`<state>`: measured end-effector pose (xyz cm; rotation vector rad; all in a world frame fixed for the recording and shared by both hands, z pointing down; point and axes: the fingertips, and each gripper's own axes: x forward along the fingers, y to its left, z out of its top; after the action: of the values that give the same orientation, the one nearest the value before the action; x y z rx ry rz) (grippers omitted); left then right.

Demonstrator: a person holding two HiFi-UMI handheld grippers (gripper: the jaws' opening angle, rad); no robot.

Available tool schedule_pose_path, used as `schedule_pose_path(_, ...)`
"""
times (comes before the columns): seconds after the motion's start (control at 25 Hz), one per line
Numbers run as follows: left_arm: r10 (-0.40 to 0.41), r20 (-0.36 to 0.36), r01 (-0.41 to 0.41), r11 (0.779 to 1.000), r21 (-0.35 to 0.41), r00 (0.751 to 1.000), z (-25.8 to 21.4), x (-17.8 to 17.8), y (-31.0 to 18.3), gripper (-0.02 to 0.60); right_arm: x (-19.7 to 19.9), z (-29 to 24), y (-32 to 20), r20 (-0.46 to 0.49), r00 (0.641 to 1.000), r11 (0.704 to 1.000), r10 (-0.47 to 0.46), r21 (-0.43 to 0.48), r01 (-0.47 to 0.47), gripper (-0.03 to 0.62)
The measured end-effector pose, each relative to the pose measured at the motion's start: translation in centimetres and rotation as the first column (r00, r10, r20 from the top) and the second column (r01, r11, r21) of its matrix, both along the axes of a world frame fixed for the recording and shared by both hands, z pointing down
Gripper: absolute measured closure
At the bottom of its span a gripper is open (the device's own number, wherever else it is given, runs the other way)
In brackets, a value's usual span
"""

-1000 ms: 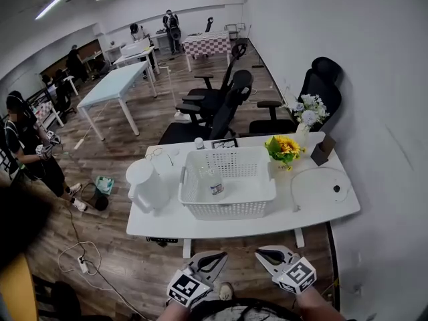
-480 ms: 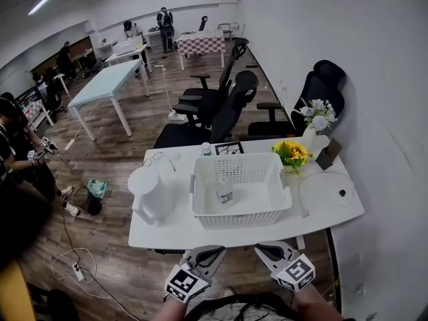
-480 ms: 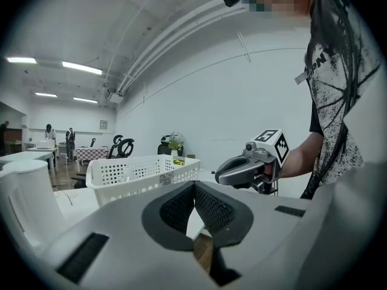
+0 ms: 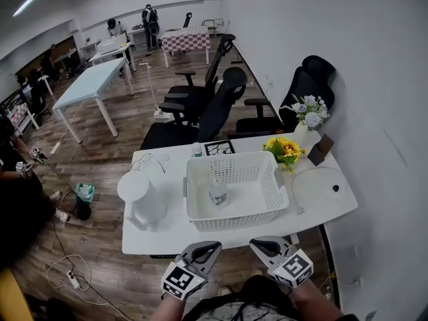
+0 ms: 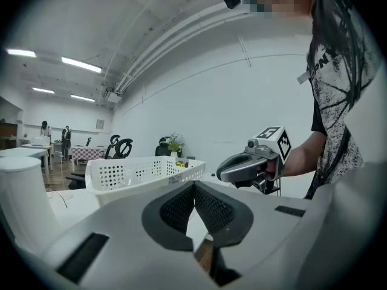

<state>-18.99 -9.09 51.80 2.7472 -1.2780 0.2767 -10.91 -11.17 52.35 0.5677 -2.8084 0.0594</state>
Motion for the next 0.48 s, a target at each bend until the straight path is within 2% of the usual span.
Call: schedule_pose_path(0.48,-0.015,-0.014,0.015,1.000,-0.002,1.000,0.1,-0.9,-2.3,0.571,-0.9,-0.9,-2.3,0.011,1.000,1.000,-0.013,0.005,0.013,0.571)
